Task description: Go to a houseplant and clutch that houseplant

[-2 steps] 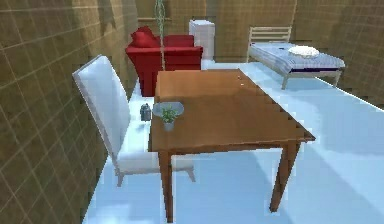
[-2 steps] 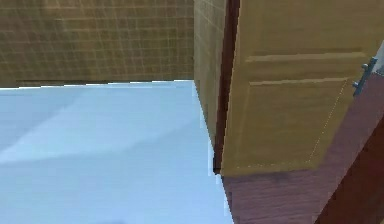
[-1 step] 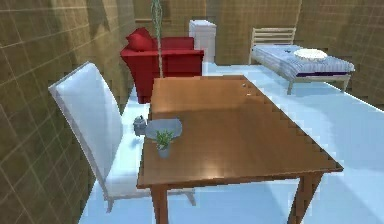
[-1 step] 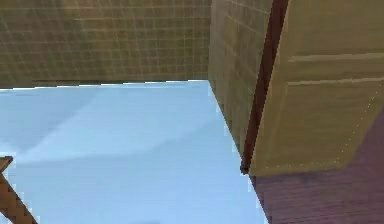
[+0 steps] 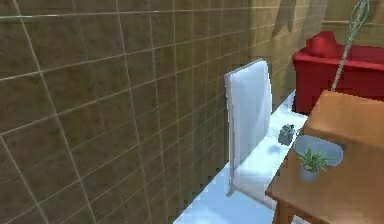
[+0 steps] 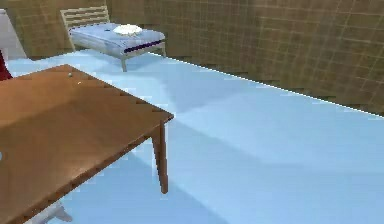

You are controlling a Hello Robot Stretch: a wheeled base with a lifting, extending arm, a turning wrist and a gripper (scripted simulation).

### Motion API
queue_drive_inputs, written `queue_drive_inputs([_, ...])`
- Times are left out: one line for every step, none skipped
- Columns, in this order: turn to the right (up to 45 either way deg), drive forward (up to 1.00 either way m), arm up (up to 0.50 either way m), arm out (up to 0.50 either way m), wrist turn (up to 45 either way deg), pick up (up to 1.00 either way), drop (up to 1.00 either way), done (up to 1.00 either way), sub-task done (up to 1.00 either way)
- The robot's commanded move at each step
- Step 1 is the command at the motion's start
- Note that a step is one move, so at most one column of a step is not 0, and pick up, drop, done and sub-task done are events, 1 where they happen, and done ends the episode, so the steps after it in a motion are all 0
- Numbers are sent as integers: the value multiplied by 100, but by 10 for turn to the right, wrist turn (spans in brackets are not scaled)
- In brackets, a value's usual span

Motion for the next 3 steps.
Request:
queue_drive_inputs([-450,0,0,0,0,0,0,0,0])
queue_drive_inputs([-90,0,0,0,0,0,0,0,0])
queue_drive_inputs([450,0,0,0,0,0,0,0,0])
